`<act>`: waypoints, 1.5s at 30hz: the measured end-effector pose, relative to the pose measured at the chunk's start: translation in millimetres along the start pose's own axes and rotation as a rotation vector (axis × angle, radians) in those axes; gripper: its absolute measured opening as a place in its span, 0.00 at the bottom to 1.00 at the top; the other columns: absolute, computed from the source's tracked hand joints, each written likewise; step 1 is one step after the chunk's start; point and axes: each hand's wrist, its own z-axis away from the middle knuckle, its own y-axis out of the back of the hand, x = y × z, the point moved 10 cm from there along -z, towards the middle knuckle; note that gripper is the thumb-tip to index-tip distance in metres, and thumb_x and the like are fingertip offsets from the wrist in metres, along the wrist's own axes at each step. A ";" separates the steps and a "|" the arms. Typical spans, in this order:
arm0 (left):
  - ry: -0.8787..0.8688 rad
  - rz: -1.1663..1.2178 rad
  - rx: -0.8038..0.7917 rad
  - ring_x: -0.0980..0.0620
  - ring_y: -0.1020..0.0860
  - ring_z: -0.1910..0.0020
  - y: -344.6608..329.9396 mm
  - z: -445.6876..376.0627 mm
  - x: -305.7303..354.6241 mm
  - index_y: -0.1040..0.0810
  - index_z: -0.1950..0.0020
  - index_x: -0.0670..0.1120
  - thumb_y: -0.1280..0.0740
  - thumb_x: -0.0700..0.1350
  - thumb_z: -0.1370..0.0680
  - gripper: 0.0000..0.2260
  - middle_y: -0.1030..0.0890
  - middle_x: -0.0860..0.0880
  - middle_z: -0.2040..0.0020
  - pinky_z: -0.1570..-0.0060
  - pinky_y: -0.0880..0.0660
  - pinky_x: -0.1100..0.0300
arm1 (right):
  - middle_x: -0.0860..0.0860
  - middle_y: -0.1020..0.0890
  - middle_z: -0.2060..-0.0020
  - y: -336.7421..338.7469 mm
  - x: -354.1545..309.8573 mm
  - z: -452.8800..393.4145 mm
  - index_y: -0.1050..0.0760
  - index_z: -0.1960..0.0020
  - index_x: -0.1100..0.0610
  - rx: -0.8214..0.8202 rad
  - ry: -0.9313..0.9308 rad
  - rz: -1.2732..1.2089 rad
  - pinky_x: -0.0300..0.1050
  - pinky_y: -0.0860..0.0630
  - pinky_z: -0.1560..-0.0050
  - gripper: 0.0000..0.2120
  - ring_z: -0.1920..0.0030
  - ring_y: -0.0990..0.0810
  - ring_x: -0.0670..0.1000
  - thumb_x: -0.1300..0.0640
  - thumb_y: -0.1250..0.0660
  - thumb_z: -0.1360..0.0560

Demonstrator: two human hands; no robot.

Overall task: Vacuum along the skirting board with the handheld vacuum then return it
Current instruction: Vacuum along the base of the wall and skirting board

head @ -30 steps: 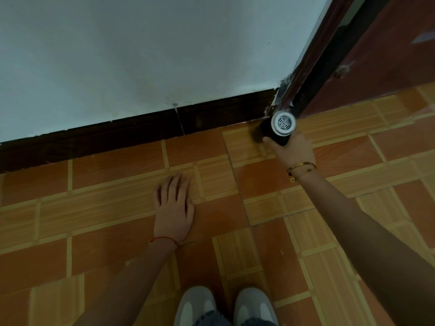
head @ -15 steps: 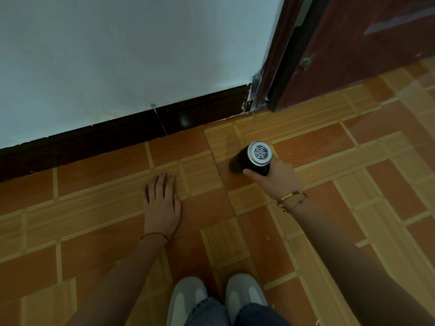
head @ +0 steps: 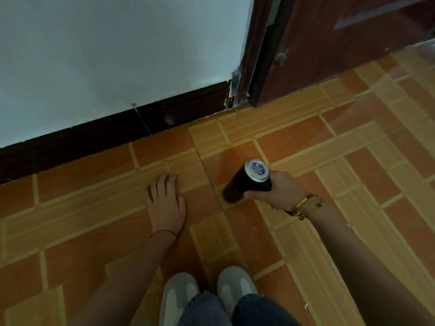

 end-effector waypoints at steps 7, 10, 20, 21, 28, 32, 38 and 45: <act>0.010 -0.018 -0.006 0.39 0.34 0.29 -0.4 -10.8 -3.4 0.31 0.28 0.43 0.48 0.47 0.22 0.23 0.30 0.41 0.30 0.27 0.42 0.36 | 0.45 0.25 0.64 20.7 30.9 -11.9 0.27 0.43 0.55 0.340 -0.155 0.012 0.40 0.27 0.64 0.27 0.61 0.23 0.48 0.36 0.32 0.31; 0.019 -0.033 -0.003 0.39 0.34 0.29 0.0 -14.2 -5.3 0.31 0.28 0.44 0.47 0.46 0.22 0.23 0.30 0.41 0.30 0.27 0.42 0.36 | 0.41 0.29 0.66 8.8 13.8 -20.9 0.27 0.41 0.57 0.327 -0.064 -0.023 0.33 0.34 0.67 0.26 0.64 0.27 0.44 0.39 0.31 0.30; -0.004 -0.078 0.012 0.39 0.34 0.28 -3.3 -13.8 -4.1 0.32 0.27 0.44 0.45 0.45 0.22 0.23 0.30 0.41 0.29 0.25 0.46 0.38 | 0.55 0.17 0.50 31.7 14.1 -51.7 0.31 0.34 0.60 0.576 -0.189 -0.135 0.42 0.26 0.58 0.33 0.51 0.19 0.55 0.41 0.29 0.30; -0.005 -0.079 0.014 0.39 0.34 0.28 -2.7 -13.7 -4.3 0.32 0.27 0.44 0.44 0.45 0.22 0.23 0.30 0.41 0.29 0.25 0.45 0.38 | 0.54 0.17 0.50 29.1 6.3 -57.9 0.31 0.34 0.59 0.547 -0.161 -0.127 0.42 0.25 0.58 0.33 0.51 0.19 0.54 0.40 0.30 0.30; 0.004 -0.077 0.001 0.39 0.34 0.28 -2.4 -15.3 -4.6 0.32 0.26 0.44 0.44 0.45 0.21 0.23 0.30 0.42 0.28 0.26 0.44 0.37 | 0.53 0.18 0.56 36.6 0.9 -103.2 0.26 0.43 0.59 0.527 -0.163 -0.092 0.45 0.24 0.59 0.28 0.55 0.19 0.54 0.37 0.31 0.31; 0.014 -0.064 -0.016 0.40 0.35 0.27 -3.4 -15.9 -6.1 0.32 0.26 0.44 0.43 0.45 0.21 0.23 0.31 0.42 0.28 0.26 0.44 0.36 | 0.56 0.18 0.59 61.3 13.9 -124.8 0.26 0.43 0.62 0.640 -0.274 -0.061 0.44 0.30 0.64 0.31 0.56 0.18 0.58 0.35 0.33 0.30; 0.019 -0.068 -0.015 0.40 0.35 0.27 -3.5 -16.8 -6.3 0.32 0.26 0.45 0.43 0.45 0.21 0.23 0.31 0.43 0.27 0.26 0.44 0.37 | 0.56 0.17 0.55 49.4 -13.0 -151.7 0.26 0.39 0.62 0.608 -0.177 -0.063 0.40 0.33 0.63 0.33 0.54 0.18 0.56 0.35 0.34 0.30; 0.022 -0.067 -0.007 0.41 0.35 0.27 -2.8 -17.2 -6.3 0.32 0.26 0.45 0.43 0.45 0.21 0.22 0.31 0.43 0.27 0.26 0.44 0.37 | 0.57 0.17 0.55 51.7 -11.2 -154.2 0.25 0.44 0.62 0.636 -0.149 -0.100 0.42 0.31 0.63 0.30 0.54 0.18 0.57 0.36 0.32 0.31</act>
